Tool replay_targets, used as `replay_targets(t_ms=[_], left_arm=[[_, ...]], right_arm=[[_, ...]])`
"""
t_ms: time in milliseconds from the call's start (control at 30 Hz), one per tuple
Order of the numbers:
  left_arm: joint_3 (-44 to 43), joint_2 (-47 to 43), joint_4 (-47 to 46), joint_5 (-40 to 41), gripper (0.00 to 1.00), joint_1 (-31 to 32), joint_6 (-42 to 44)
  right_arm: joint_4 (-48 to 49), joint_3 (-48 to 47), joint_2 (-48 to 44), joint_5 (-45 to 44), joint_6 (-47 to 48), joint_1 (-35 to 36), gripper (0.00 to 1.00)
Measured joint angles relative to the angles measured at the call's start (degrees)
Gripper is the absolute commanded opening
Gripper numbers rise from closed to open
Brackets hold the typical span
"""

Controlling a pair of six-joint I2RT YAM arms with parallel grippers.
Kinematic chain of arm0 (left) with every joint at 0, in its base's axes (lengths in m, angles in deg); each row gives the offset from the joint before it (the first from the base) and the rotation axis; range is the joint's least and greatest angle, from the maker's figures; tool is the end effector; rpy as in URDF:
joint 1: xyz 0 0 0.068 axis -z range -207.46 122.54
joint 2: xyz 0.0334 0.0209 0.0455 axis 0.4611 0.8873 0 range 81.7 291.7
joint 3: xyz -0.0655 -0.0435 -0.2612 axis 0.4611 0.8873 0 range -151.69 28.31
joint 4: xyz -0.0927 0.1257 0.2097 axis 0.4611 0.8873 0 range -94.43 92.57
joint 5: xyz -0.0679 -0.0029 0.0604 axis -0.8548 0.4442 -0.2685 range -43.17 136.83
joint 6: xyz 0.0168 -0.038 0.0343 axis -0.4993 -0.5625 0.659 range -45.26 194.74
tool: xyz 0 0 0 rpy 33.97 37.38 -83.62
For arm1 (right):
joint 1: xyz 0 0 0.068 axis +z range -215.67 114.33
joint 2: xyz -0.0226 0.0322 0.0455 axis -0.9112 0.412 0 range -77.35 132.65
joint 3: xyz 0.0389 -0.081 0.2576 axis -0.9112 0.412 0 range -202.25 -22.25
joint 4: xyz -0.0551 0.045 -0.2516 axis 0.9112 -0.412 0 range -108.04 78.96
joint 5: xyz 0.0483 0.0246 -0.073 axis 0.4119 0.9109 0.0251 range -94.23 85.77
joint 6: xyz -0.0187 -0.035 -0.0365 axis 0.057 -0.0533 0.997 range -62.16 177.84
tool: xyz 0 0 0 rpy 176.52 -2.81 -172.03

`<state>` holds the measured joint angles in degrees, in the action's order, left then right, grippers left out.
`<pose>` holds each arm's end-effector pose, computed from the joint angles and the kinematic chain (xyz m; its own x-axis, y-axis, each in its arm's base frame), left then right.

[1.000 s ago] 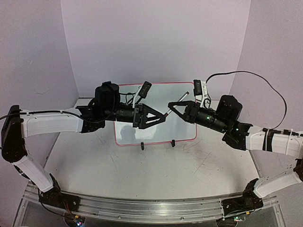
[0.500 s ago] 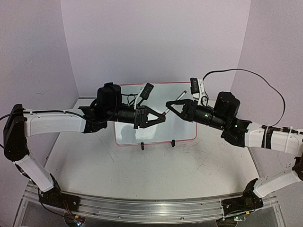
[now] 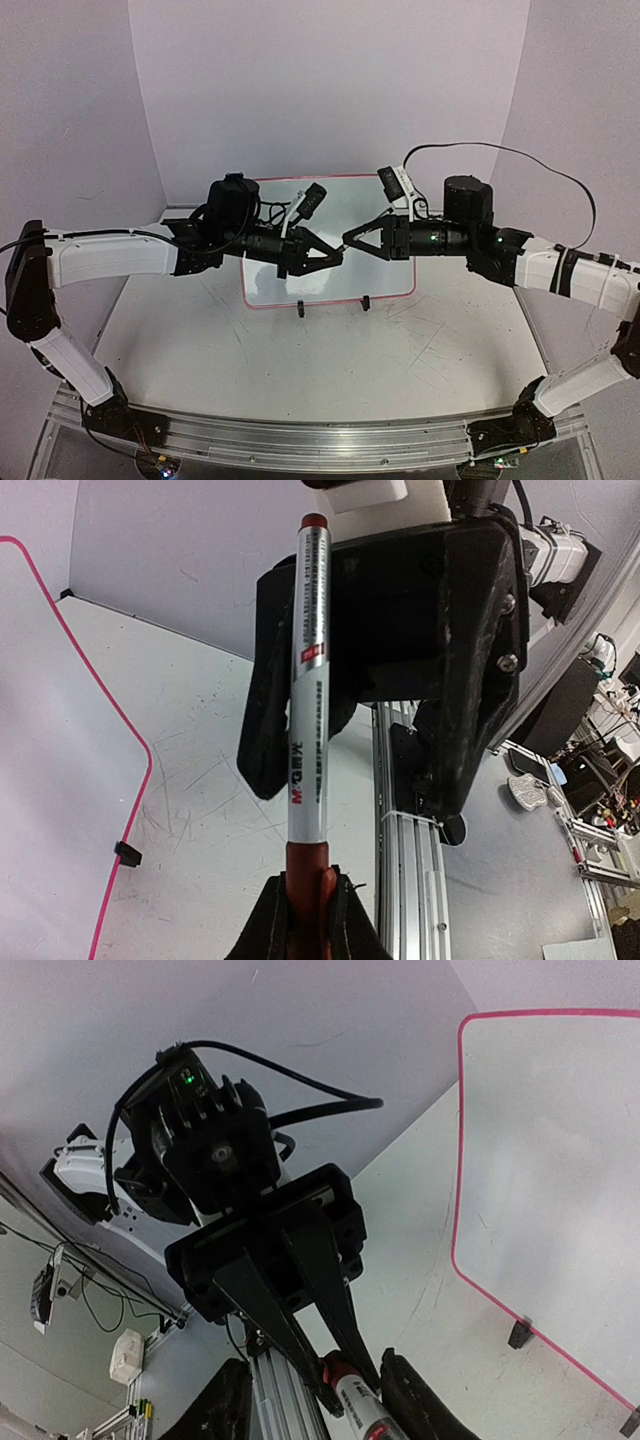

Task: Write a sentence on the whiteboard
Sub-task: Open the pen cap at the center of the board.

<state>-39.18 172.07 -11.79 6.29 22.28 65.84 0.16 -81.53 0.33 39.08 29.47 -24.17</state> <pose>0.2203 -0.2958 0.3105 -0.3232 0.1997 -0.9250 0.9461 0.0445 -0.3209 0.2193 0.2265 0.3385 -0.5539 -0.0283 -0.8321 -0.8281 0.1221 0.5471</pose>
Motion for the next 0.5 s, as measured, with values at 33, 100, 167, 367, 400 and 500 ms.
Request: replay_targets(t_ms=[33,100,167,367,400,500], left_arm=[[0.0,-0.1,0.5,-0.3,0.0,0.0,0.5],[0.0,-0.2,1.3,-1.1,0.0,0.0,1.3],[0.0,-0.4,1.9,-1.7,0.0,0.0,1.7],[0.0,-0.8,3.1,-2.3,0.0,-0.2,3.2],[0.0,-0.8,3.4,-2.3,0.0,-0.3,3.5],[-0.1,-0.9,4.8,-2.3,0.0,-0.3,4.6]], right_arm=[[-0.5,-0.1,0.4,1.1,0.1,-0.1,0.29],[-1.2,-0.5,1.1,2.7,0.4,-0.2,0.2],[-1.6,-1.0,1.9,3.6,0.6,-0.5,0.17],[-2.0,-2.0,3.3,5.5,0.9,-1.0,0.15],[-2.0,-2.1,3.5,5.9,0.9,-1.1,0.15],[-2.1,-2.2,4.2,7.1,1.0,-1.2,0.15]])
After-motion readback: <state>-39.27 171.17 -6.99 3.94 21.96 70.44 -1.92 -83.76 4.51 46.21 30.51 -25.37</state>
